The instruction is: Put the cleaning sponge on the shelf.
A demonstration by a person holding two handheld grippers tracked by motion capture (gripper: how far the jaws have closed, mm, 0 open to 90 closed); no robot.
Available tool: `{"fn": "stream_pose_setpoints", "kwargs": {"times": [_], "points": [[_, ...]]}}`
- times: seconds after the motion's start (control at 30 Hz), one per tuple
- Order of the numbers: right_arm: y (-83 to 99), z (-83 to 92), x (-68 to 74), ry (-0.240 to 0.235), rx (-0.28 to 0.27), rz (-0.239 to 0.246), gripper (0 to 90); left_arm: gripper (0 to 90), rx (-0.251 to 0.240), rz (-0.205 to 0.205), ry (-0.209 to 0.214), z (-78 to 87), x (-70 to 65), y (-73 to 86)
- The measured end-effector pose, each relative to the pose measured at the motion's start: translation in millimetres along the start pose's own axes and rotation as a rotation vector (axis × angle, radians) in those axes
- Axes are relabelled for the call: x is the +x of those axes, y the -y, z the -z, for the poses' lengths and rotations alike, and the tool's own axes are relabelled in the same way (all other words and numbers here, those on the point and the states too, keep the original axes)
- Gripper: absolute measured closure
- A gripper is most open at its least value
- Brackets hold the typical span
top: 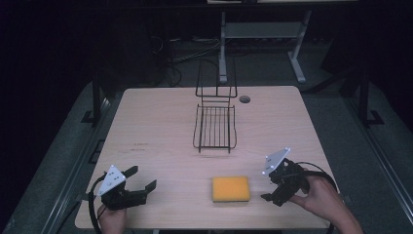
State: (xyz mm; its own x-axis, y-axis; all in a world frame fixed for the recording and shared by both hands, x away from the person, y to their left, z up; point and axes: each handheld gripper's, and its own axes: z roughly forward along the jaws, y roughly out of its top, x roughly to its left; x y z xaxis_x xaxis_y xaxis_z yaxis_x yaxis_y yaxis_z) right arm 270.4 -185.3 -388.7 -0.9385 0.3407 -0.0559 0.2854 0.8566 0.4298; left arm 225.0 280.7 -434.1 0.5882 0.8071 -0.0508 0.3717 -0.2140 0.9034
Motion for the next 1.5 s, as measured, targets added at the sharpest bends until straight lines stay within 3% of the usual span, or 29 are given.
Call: {"fn": "stream_pose_setpoints", "kwargs": {"times": [1.5], "points": [[-64.7,-38.4,4.8,-0.093,0.105,0.16,14.6,13.0,-0.005,-0.001,0.003,0.2,0.5,-0.8]]}}
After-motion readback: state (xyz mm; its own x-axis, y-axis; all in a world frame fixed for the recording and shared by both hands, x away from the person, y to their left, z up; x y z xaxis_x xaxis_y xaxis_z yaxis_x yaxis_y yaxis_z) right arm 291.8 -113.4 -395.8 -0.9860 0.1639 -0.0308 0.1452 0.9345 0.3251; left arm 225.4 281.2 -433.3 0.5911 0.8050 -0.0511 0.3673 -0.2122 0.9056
